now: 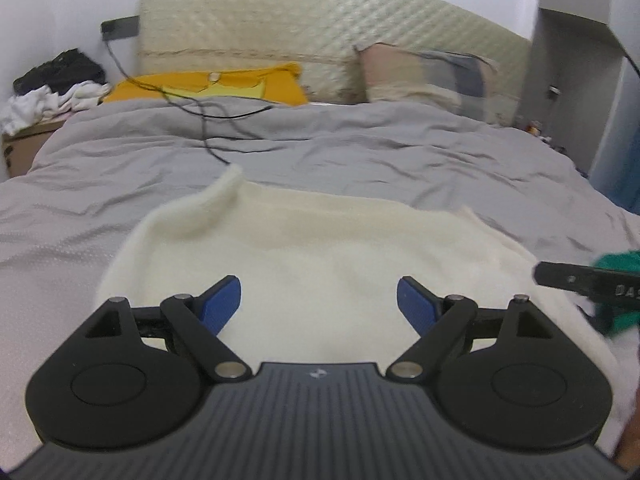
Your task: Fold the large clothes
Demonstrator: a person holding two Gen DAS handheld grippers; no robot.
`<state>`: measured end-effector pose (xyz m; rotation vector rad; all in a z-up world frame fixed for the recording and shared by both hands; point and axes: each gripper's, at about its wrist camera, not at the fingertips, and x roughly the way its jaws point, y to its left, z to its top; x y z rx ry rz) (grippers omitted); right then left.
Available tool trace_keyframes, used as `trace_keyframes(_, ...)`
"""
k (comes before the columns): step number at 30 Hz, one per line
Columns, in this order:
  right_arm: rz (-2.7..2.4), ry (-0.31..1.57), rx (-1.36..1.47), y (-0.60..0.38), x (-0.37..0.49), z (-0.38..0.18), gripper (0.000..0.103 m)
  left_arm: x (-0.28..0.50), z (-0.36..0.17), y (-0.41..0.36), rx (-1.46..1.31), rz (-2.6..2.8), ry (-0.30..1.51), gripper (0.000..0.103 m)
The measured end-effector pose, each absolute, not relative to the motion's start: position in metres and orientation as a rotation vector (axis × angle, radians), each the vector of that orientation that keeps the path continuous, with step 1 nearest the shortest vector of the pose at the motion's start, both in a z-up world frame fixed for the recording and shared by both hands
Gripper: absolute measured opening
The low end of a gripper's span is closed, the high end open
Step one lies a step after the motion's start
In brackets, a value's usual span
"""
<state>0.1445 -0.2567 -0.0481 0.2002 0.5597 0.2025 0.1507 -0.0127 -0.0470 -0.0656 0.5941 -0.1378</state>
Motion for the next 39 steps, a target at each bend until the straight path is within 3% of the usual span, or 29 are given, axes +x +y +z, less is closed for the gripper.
trace_keyframes(5,0.174,0.643,0.204,-0.245,0.126,-0.063,0.047,0.121,-0.051,-0.020,-0.076,-0.145,0.631,0.088)
trace_keyframes(11,0.135,0.731,0.201,-0.237,0.128,-0.083,0.046,0.139,-0.082,-0.003,-0.151,-0.073,0.819,0.088)
trace_keyframes(18,0.128,0.739,0.439,-0.261,0.104,-0.078,0.048,0.144,-0.089,0.005,-0.155,-0.069,0.846,0.089)
trace_keyframes(20,0.127,0.743,0.516,-0.267,0.095,-0.076,0.052,0.146,-0.089,0.007,-0.156,-0.068,0.842,0.089)
trace_keyframes(22,0.137,0.742,0.602,-0.273,0.088,-0.077,0.071,0.145,-0.087,0.007,-0.152,-0.066,0.833,0.089)
trace_keyframes(25,0.151,0.744,0.736,-0.281,0.080,-0.082,0.086,0.148,-0.082,0.004,-0.138,-0.061,0.818,0.089)
trace_keyframes(39,0.134,0.892,1.044,-0.286,0.105,-0.138,0.090,0.124,-0.045,0.001,-0.243,-0.130,0.696,0.089)
